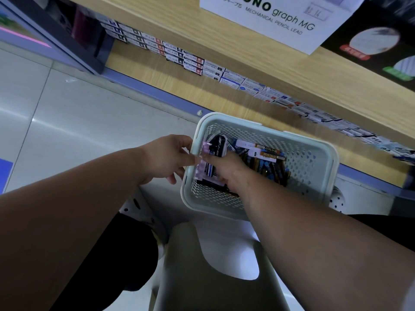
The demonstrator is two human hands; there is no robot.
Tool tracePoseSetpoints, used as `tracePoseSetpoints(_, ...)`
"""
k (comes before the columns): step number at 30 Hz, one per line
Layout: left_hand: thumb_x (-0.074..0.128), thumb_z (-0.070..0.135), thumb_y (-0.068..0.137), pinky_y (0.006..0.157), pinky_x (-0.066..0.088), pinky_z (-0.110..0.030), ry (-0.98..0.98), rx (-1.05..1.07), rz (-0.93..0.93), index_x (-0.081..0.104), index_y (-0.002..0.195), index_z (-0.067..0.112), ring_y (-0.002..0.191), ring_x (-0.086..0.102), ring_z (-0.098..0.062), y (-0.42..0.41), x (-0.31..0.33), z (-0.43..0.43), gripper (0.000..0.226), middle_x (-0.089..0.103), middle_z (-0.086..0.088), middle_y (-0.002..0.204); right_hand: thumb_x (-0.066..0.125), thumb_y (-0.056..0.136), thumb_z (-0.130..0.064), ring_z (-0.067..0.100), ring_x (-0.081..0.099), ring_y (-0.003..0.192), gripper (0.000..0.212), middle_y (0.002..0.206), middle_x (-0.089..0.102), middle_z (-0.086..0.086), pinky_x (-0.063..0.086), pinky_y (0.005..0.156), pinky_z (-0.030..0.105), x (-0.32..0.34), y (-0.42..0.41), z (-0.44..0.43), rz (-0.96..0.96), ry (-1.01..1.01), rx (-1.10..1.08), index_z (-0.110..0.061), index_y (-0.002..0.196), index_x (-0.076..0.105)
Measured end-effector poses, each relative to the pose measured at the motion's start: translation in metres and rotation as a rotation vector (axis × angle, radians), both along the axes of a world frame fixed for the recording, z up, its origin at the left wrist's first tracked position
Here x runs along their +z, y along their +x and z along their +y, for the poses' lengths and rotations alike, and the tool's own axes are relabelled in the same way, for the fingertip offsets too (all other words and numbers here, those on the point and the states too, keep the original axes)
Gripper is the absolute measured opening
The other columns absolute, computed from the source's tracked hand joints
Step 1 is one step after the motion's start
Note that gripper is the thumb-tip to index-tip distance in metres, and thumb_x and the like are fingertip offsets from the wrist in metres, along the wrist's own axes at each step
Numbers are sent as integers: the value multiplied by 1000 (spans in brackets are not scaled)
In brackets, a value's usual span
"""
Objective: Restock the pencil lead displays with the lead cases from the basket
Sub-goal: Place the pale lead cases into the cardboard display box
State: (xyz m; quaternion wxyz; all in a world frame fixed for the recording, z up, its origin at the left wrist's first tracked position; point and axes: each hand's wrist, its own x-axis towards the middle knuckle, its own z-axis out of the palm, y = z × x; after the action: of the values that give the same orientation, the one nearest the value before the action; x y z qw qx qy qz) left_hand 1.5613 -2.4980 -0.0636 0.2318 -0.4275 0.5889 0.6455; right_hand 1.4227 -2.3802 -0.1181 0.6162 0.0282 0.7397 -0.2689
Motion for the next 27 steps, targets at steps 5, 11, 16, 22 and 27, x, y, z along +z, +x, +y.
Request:
tracePoseSetpoints(5, 62, 23, 96, 57, 56, -31, -5, -4, 3, 67, 109, 23, 77, 68, -23, -1, 1, 1, 14, 74, -9, 95, 75, 91, -28, 2, 43, 31, 15, 41, 51, -13, 30, 35, 14, 1, 1, 1, 26, -5, 40, -17, 92, 65)
tracePoseSetpoints(11, 63, 20, 96, 62, 56, -35, 57, -26, -19, 65, 113, 18, 88, 72, -34, -5, 7, -5, 18, 76, -11, 97, 73, 92, -21, -4, 58, 50, 13, 73, 68, -6, 40, 46, 15, 28, -9, 4, 72, -164, 87, -15, 104, 73)
tracePoseSetpoints(16, 79, 40, 81, 70, 56, -37, -199, -129, -115, 61, 104, 23, 79, 72, -24, -8, 20, -12, 34, 74, -3, 94, 70, 95, -18, -7, 56, 44, 8, 81, 70, -6, 38, 42, 9, 75, -18, 16, 12, -220, 76, -16, 103, 71)
tracePoseSetpoints(22, 62, 45, 93, 71, 56, -36, -459, -60, -10, 62, 97, 22, 74, 66, -22, -26, 78, -12, 23, 70, -8, 94, 68, 96, -15, -2, 54, 44, 6, 62, 67, -14, 34, 39, 11, 139, -20, 25, -32, -306, 43, -17, 90, 68)
tracePoseSetpoints(27, 60, 25, 99, 70, 56, -40, -25, 110, 164, 66, 114, 16, 72, 68, -31, -42, 156, 12, 18, 70, -16, 92, 67, 96, -16, -3, 53, 42, 6, 70, 69, -7, 34, 39, 12, 201, -25, 30, -45, -450, 37, -18, 101, 71)
